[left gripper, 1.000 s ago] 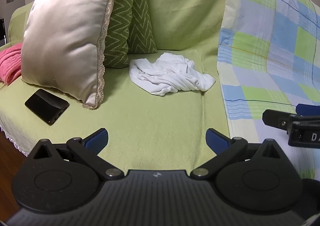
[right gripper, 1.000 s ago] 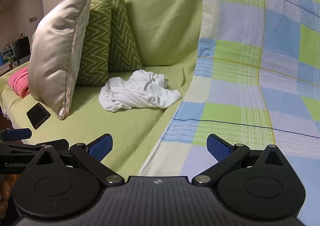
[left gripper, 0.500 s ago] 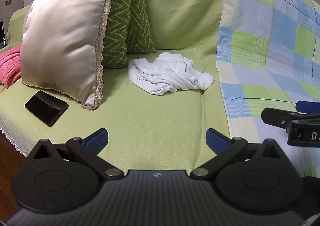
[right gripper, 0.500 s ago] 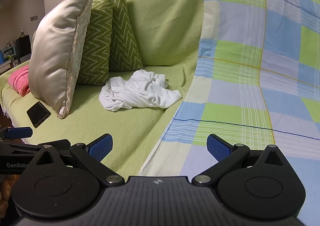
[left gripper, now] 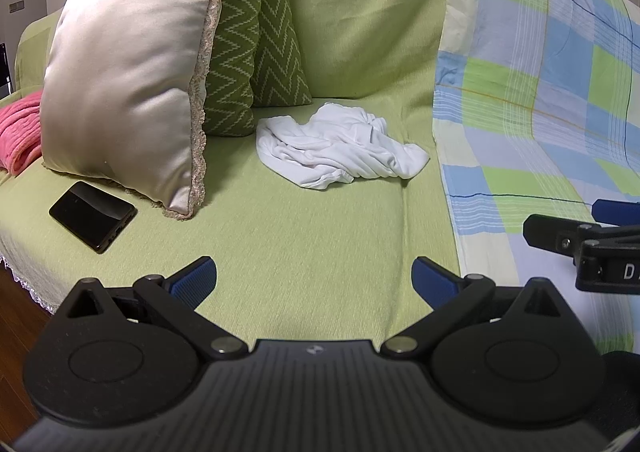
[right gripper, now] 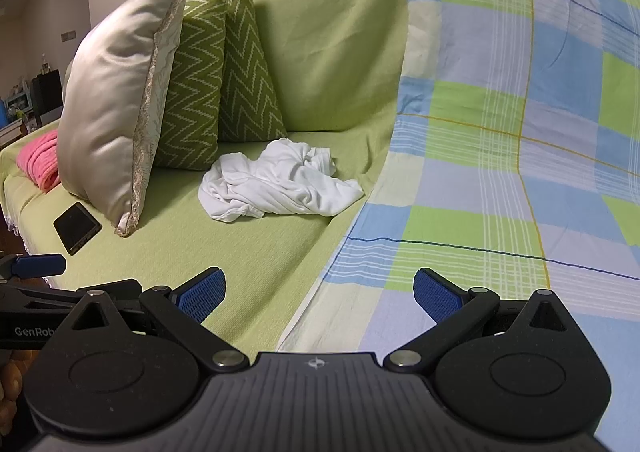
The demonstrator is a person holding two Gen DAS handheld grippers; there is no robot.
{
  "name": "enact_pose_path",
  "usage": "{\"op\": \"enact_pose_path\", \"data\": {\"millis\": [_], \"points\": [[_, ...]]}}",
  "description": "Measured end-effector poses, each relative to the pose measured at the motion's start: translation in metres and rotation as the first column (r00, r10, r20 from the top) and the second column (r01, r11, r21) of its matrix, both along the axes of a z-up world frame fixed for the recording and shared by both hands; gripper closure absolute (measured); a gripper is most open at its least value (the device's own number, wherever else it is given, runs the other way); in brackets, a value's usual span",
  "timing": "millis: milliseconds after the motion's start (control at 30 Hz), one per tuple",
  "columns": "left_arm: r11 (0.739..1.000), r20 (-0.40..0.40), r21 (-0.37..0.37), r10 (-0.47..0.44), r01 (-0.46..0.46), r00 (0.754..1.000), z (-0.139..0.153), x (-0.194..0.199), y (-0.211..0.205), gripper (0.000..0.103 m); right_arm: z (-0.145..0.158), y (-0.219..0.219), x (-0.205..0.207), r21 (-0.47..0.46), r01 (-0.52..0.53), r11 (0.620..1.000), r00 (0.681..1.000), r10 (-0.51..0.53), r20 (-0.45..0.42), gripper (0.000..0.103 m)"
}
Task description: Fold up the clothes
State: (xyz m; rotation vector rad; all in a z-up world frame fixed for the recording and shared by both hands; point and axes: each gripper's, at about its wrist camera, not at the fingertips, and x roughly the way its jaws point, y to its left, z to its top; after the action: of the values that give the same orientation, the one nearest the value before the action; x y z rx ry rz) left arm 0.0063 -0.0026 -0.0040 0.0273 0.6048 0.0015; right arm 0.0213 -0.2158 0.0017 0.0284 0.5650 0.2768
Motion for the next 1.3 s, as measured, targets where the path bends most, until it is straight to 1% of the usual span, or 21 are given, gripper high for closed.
{"op": "enact_pose_path", "data": {"millis": [933, 1033, 1067, 1167, 1233, 1267, 1300], "points": [[1.000, 0.004, 0.009, 0.001, -0.001, 1.000, 0.000, -0.001, -0.003, 0.001, -0.001, 0.002, -0.001, -0.013, -0.010, 1.000, 1.000, 0.010, -0.003, 0.000], [1.000, 0.007, -0.001, 0.000, 0.000, 1.000, 0.001, -0.002, -0.002, 0.001, -0.001, 0.002, -0.001, -0.018, -0.022, 1.000, 1.000, 0.022, -0.004, 0.000], [1.000, 0.004, -0.015, -0.004, 0.004, 1.000, 0.002, 0.000, 0.000, 0.001, -0.002, 0.002, 0.000, -0.016, -0.026, 1.000, 1.000, 0.026, -0.009, 0.000], [0.999, 0.011, -0.042, -0.032, 0.033, 0.999, 0.007, 0.006, 0.005, 0.001, -0.002, -0.003, 0.007, 0.010, -0.033, 0.999, 0.998, 0.033, -0.047, 0.000], [0.998, 0.032, -0.004, -0.064, 0.064, 0.997, 0.011, 0.013, 0.007, 0.001, -0.001, -0.008, 0.015, 0.035, -0.054, 0.998, 0.997, 0.056, -0.056, 0.000], [0.996, 0.046, 0.034, -0.088, 0.086, 0.995, 0.014, 0.021, 0.008, 0.001, 0.002, -0.009, 0.019, 0.030, -0.066, 0.997, 0.997, 0.067, -0.034, 0.000], [0.992, 0.055, 0.068, -0.113, 0.109, 0.992, 0.017, 0.029, 0.009, 0.001, 0.004, -0.008, 0.024, 0.000, -0.081, 0.997, 0.997, 0.081, -0.003, 0.000]]}}
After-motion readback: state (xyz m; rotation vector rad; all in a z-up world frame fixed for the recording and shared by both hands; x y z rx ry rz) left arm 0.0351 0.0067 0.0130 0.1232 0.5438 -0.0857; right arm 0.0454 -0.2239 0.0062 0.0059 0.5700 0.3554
